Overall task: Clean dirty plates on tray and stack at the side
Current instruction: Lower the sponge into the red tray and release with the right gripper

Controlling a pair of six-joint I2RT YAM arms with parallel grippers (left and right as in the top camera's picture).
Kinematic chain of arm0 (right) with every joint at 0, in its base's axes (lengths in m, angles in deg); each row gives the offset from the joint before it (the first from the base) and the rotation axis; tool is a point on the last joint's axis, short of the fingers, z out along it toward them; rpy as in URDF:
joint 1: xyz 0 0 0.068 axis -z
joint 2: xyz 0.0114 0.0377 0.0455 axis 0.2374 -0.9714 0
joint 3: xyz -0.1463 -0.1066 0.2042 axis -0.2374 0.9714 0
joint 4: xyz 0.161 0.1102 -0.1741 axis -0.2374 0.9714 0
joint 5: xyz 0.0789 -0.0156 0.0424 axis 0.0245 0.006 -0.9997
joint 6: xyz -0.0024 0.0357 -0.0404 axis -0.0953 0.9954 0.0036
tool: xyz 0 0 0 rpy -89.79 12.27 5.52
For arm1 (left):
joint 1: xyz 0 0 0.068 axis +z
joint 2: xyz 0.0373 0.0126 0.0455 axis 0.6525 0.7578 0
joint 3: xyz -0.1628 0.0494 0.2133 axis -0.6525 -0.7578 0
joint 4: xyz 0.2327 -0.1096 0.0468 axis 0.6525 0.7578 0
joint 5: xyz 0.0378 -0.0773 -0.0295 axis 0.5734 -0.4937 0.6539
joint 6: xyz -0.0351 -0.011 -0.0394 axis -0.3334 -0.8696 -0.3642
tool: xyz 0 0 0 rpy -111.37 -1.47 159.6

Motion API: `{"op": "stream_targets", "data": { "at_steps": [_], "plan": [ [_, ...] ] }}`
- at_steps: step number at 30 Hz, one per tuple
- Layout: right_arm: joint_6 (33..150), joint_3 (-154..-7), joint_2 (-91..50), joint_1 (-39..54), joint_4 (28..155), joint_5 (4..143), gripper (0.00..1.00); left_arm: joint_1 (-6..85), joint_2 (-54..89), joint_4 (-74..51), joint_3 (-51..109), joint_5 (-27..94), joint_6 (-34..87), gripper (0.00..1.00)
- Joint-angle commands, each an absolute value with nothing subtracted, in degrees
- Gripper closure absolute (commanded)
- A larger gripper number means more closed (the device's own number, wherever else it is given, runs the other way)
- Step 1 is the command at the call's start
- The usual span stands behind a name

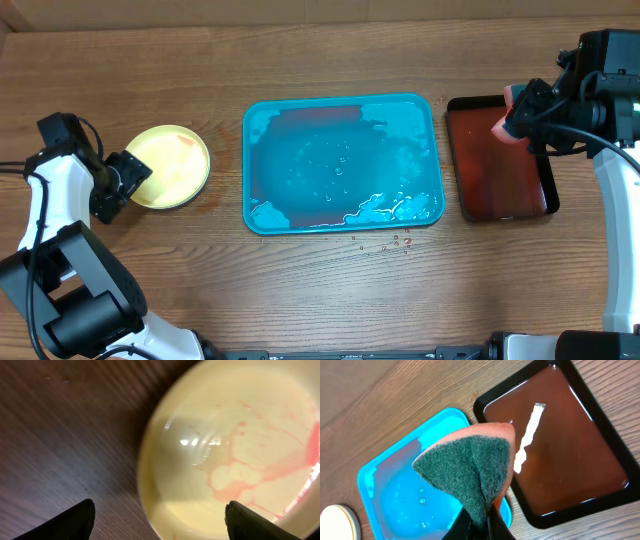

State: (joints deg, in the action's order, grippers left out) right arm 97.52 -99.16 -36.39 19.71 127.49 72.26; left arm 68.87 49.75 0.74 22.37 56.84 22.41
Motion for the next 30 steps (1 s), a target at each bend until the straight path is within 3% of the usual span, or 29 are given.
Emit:
{"op": "stream_targets", "data": {
  "at_steps": [1, 9, 17, 30],
  "plan": [
    [92.08, -99.42, -36.28, 19.93, 127.25, 74.90, 0.96, 65.11, 46.02, 0.59, 27.02, 51.23, 30.80, 0.15],
    [75.51, -97.56, -44.13, 19.93, 126.53, 76.69, 0.92, 49.07, 43.87, 1.03, 34.15, 51.36, 39.37, 0.09],
    [69.80, -96.71, -56.15, 19.93, 123.06, 88.76, 0.96, 35.14, 44.36, -3.04, 34.12, 55.16, 40.31, 0.07],
    [60.27, -96.71, -67.12, 19.93, 116.06, 88.74, 0.96, 29.02, 45.23, -5.47, 34.08, 58.24, 40.39, 0.00]
  ]
}}
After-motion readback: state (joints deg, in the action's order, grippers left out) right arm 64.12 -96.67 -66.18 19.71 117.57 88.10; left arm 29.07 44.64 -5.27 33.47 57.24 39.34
